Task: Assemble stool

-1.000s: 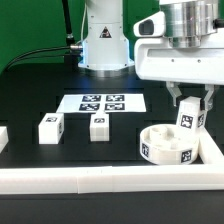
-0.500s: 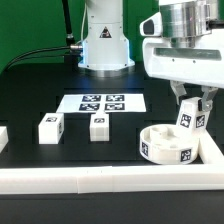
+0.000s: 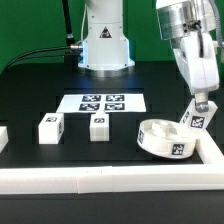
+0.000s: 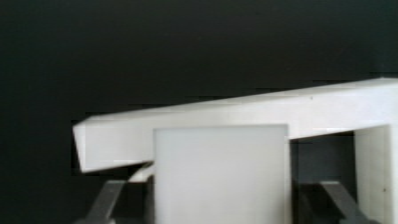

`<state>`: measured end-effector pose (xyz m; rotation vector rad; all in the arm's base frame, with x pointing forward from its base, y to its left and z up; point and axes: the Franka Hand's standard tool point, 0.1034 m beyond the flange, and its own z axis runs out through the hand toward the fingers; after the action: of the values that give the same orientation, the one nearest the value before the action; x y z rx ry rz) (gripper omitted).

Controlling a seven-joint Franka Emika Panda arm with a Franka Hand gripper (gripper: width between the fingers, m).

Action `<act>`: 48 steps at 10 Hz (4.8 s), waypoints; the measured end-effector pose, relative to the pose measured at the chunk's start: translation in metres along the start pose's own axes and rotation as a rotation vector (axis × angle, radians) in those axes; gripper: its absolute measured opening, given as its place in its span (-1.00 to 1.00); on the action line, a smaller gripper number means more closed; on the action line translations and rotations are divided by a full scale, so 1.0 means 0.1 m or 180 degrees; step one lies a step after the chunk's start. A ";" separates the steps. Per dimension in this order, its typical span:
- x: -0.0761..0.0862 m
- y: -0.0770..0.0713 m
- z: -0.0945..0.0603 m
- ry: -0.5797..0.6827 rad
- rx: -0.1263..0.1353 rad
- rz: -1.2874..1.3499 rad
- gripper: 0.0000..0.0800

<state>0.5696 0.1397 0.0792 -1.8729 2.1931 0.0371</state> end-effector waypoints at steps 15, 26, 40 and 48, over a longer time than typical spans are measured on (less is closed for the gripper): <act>0.42 0.02 -0.66 -0.0108 0.0020 -0.1053 0.62; 1.23 -0.01 -0.97 -0.0265 -0.0192 -0.2559 0.62; 1.54 -0.12 -1.00 -0.0368 -0.0888 -0.5607 0.62; 1.57 0.02 -0.86 -0.0800 -0.1241 -0.5669 0.62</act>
Offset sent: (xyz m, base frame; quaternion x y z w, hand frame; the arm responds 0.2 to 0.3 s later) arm -0.0028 -0.0052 0.0094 -0.0065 -0.0039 -0.0075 0.9999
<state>0.5308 -0.0275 0.1293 -2.9979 -0.1673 0.3206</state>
